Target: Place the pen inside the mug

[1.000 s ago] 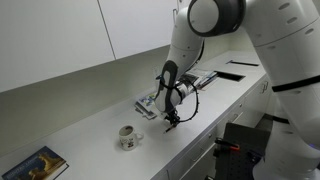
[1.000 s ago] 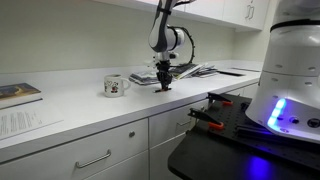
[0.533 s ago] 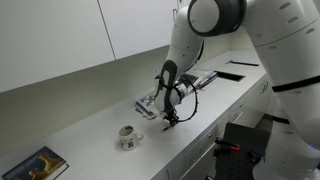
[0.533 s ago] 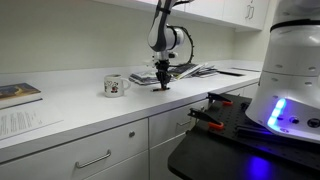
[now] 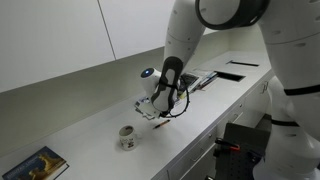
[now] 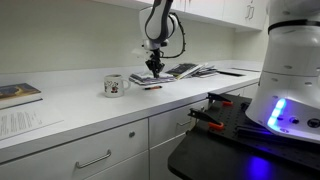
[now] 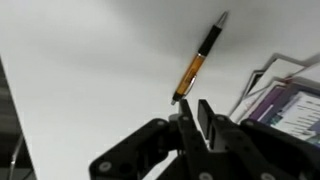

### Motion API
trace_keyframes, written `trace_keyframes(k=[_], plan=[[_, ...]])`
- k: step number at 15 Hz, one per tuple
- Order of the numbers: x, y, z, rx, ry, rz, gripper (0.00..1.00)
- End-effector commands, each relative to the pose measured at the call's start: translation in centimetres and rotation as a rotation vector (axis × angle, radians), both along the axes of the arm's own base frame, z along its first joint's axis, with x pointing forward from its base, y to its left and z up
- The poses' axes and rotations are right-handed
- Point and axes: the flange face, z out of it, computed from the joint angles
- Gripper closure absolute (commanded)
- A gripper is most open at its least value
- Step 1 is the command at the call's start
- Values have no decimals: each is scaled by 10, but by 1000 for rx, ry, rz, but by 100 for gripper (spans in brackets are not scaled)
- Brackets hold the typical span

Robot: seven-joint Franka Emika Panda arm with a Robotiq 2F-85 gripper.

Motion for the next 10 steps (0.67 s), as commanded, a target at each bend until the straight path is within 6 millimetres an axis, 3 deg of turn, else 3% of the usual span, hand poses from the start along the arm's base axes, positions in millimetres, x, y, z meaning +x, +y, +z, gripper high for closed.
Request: trace_keyframes(k=[1,2,5,10], plan=[[1,27,28,-104,-15,62,96],[0,36,33,-87,-18,62,58],[-5,46,40,-20,-12,-3,43],[-9,24,32,93,29,-153,4]])
